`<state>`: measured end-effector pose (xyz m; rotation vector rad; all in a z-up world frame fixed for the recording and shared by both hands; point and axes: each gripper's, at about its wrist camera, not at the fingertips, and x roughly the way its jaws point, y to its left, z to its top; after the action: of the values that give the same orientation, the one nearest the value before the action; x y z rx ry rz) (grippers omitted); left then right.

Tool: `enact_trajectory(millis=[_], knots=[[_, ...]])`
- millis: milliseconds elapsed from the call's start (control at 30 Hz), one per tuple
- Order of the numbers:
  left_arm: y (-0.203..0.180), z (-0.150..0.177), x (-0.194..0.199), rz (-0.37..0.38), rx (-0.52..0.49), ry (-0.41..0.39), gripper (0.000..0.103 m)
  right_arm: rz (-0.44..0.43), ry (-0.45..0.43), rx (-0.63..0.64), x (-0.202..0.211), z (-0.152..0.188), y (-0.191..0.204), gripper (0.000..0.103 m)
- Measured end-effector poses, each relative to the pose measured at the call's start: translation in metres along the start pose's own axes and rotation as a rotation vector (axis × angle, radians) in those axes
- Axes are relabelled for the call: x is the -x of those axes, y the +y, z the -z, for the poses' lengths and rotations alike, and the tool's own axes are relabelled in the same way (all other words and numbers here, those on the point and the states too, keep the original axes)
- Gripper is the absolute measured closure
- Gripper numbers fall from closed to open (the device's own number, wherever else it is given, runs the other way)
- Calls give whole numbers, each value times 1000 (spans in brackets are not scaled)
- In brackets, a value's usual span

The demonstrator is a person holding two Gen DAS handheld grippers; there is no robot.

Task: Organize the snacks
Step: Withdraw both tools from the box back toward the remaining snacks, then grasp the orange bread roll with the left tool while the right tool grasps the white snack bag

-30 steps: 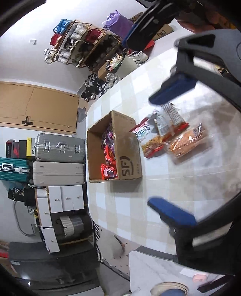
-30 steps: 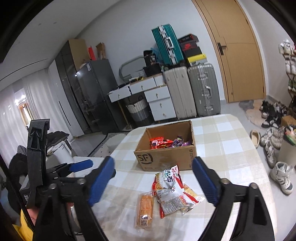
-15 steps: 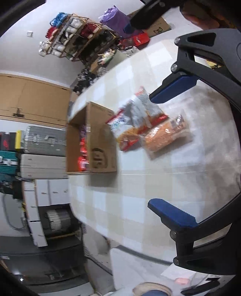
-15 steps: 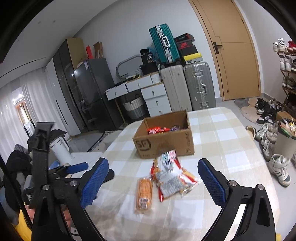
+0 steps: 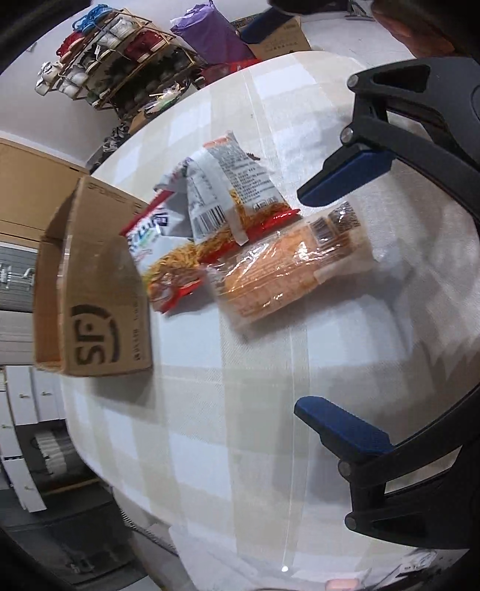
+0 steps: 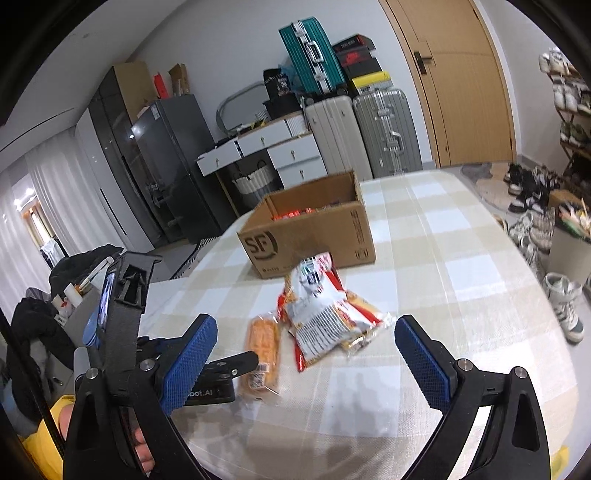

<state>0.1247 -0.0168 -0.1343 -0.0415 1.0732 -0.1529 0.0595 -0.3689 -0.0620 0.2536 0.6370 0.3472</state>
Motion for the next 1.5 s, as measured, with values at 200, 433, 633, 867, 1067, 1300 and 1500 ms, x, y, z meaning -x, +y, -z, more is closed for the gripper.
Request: enact_trajectory(millis=[200, 433, 633, 867, 1067, 1300, 1500], knots=[[6, -7, -35, 50, 65, 47, 4, -3, 66, -20, -25, 10, -10, 4], [7, -9, -43, 146, 41, 23, 58, 4, 92, -56, -37, 15, -19, 4], [18, -9, -40, 168, 39, 10, 64, 15, 104, -50, -42, 14, -16, 4], [39, -10, -36, 179, 78, -14, 65, 21, 151, -66, -59, 18, -13, 4], [53, 5, -33, 194, 74, -38, 65, 10, 196, -135, -78, 16, -24, 4], [57, 22, -25, 196, 19, -76, 65, 0, 225, -226, -100, 7, -39, 5], [53, 26, -24, 185, -3, -104, 65, 3, 240, -196, -120, 2, -32, 12]])
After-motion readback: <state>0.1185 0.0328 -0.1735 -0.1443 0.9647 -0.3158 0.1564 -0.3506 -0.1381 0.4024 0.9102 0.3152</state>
